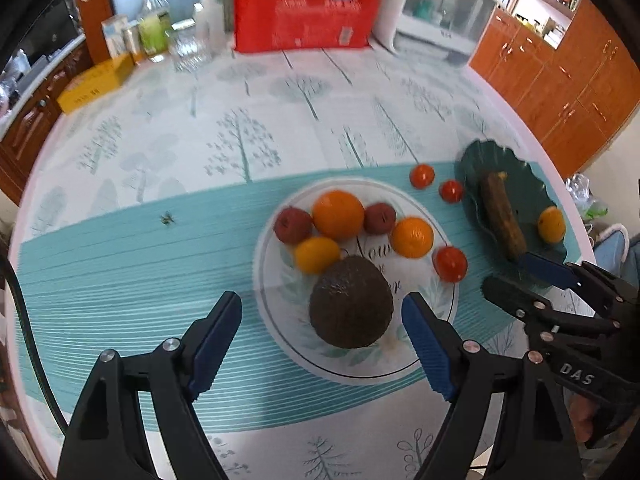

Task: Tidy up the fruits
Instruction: 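Grasp the dark avocado with the left tool while the right tool grasps a red tomato, then carry avocado and tomato onto the green plate while both tools open to release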

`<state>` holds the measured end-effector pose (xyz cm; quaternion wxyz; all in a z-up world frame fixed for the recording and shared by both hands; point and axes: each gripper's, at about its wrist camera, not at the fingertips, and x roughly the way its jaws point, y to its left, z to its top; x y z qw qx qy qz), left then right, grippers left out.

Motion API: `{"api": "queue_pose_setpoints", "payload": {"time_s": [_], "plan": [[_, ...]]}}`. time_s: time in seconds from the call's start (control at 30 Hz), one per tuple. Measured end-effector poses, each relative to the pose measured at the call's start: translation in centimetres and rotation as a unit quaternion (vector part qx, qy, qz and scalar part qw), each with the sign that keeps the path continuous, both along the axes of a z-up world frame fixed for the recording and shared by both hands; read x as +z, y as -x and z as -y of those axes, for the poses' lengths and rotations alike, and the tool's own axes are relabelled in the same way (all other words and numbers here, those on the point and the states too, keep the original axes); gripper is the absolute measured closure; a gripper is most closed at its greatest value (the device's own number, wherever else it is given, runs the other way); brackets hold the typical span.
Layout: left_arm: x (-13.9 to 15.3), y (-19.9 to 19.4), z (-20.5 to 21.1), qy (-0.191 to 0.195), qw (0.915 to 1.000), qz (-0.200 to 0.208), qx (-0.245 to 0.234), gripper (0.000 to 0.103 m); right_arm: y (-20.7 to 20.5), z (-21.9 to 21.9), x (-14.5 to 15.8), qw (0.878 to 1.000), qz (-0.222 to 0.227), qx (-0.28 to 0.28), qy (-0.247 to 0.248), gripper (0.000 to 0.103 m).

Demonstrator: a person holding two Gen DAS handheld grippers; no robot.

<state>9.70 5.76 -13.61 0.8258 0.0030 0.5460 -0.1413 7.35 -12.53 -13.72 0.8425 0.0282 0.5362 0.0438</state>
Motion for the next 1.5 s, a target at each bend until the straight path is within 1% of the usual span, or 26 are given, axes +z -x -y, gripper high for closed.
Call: {"api": "queue_pose_setpoints", "payload": {"time_s": [0.13,0.2,0.47,0.53,0.6,0.63,0.77,0.83,1.07,1.3,1.4,1.5], "plan": [[-2.6,-0.6,1.1,0.001,0.9997,-0.023,-0.008,0.022,-0.8,0.1,-2.2,1.000,-0.006,-0.005,0.003,0.041],[-3.4,-0.8,1.4,0.000,0.9995,-0.031,-0.012,0.022,-1.2,0.2,-3.2,1.000,-0.009,-0.008,0.000,0.041],[-5.7,-1.5,1.8,0.007,0.9985,-0.055,-0.003,0.022,-2.2,0.1,-5.6,1.000,-0.013,-0.005,0.010,0.042],[-5.9,-1.6,1.8,0.010,0.9983,-0.058,0.001,0.023,-2.3,0.1,-6.0,1.000,-0.014,-0.003,0.012,0.045],[-6.2,-1.6,1.7,0.012,0.9982,-0.059,0.003,0.025,-2.4,0.0,-6.3,1.000,-0.017,0.000,0.013,0.054],[-6.3,-1.6,1.8,0.014,0.9981,-0.061,0.004,0.027,-2.5,0.0,-6.5,1.000,-0.018,0.001,0.014,0.056],[-6.7,-1.4,2.0,0.020,0.9975,-0.067,0.004,0.039,-2.5,-0.2,-6.5,1.000,-0.012,0.011,0.020,0.068],[-6.9,-1.3,2.2,0.023,0.9973,-0.069,0.004,0.042,-2.5,-0.2,-6.5,1.000,-0.011,0.012,0.021,0.069],[-7.0,-1.1,2.7,0.019,0.9981,-0.057,0.014,0.044,-2.0,-0.3,-6.3,1.000,-0.007,0.020,0.019,0.071],[-6.5,0.1,2.4,0.011,0.9983,-0.054,0.017,0.044,-1.0,-0.1,-5.1,1.000,0.009,0.027,0.010,0.071],[-5.7,0.9,2.3,0.007,0.9989,-0.044,0.017,0.044,-0.4,0.1,-4.3,0.999,0.017,0.031,0.003,0.071],[-4.1,1.7,2.7,0.004,0.9996,-0.025,0.014,0.044,0.3,0.6,-3.5,0.999,0.026,0.036,-0.002,0.071]]}}
